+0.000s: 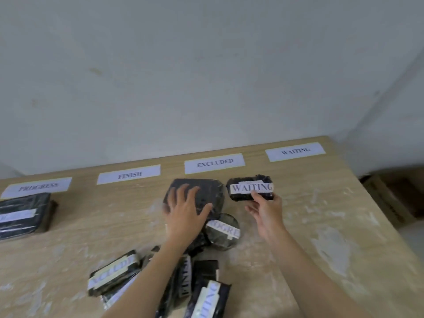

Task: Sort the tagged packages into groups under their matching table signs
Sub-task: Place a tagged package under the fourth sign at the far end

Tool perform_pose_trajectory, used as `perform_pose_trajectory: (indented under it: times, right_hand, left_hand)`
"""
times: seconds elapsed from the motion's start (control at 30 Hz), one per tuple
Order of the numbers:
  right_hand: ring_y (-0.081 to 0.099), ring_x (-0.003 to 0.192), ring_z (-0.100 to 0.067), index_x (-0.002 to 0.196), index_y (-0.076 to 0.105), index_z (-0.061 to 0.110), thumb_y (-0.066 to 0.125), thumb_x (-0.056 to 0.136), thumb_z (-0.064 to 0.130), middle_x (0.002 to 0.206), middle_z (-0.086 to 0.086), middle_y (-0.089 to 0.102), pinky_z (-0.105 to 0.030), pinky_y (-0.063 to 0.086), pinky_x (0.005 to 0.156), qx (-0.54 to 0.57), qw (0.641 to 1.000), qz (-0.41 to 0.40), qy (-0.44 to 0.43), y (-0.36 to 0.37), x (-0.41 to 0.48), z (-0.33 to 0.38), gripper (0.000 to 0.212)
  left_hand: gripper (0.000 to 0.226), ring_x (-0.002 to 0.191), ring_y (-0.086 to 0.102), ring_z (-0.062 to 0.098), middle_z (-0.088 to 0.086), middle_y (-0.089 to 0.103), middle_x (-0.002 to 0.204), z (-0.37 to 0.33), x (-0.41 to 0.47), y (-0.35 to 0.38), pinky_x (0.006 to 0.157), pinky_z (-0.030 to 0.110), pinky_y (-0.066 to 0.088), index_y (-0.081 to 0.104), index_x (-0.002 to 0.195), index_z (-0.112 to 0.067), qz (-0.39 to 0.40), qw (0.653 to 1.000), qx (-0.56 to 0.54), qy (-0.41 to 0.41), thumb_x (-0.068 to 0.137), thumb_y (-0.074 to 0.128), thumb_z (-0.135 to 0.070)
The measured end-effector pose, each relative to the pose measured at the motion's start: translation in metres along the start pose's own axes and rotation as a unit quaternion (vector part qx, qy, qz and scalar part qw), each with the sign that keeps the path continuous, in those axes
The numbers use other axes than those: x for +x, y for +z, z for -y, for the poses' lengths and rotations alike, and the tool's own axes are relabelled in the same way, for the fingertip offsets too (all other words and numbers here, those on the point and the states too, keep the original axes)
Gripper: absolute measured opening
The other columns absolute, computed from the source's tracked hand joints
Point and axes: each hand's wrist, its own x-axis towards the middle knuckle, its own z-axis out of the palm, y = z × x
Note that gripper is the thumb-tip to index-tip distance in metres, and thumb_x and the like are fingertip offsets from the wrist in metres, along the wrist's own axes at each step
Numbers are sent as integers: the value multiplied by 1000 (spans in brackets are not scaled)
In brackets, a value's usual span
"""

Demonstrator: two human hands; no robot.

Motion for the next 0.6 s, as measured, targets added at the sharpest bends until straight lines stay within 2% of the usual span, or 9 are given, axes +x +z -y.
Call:
perform_pose_trajectory:
  times: [0.03,0.1,0.23,0.37,0.4,0.43,0.5,0.6]
  right_hand:
    - [62,68,-21,123,37,10,65,85,-1,100,-14,61,-34,52,59,-17,999,-31,-11,-12,13,6,48]
    - [61,66,-19,126,33,12,64,86,-1,105,-15,60,-32,53,58,-50,995,-81,-35,-34,35,15,52]
    - [65,77,-24,128,31,17,64,86,-1,112,-15,56,-30,54,60,-47,988,-136,-59,-58,74,30,56]
    - [63,69,-18,129,33,12,67,86,4,111,-13,54,-22,54,52,-53,979,-176,-85,-65,113,48,55]
    - [64,72,-19,129,34,12,67,85,7,111,-11,54,-21,55,52,-69,977,-181,-93,-65,121,53,55]
    - [67,79,-22,130,34,13,68,85,9,114,-11,55,-23,58,55,-86,974,-185,-100,-65,131,57,57]
    - [68,94,-29,133,34,15,70,84,16,121,-14,58,-38,61,71,-138,964,-200,-110,-66,146,62,61]
    - [68,96,-33,130,36,15,71,83,20,122,-16,60,-47,59,79,-186,949,-221,-127,-67,157,67,59]
  left_hand:
    - [71,147,-1,33,2,7,160,0,4,8,113,59,9,23,146,-34,0,999,26,-27,86,41,-67]
    - [87,146,-15,37,2,-11,161,2,12,16,112,64,1,10,149,-37,7,995,9,-99,78,39,-78]
    - [95,146,-4,35,7,-3,161,-1,27,24,113,60,15,15,150,-31,4,981,-59,-183,73,46,-78]
    - [95,146,-8,35,13,-3,161,-25,32,37,115,56,9,16,151,-27,-31,974,-34,-220,76,42,-78]
    - [96,146,-9,36,14,-5,161,-32,34,41,115,55,7,15,151,-27,-33,974,-28,-224,75,41,-79]
    - [97,146,-11,36,15,-7,161,-38,37,45,116,55,6,13,151,-26,-33,973,-25,-227,75,41,-79]
    - [97,146,-13,36,16,-11,160,-48,41,51,115,54,4,12,151,-26,-29,971,-32,-234,75,42,-79]
    - [97,146,-13,35,17,-13,160,-55,41,63,115,53,5,11,151,-25,-15,970,-35,-241,76,45,-76]
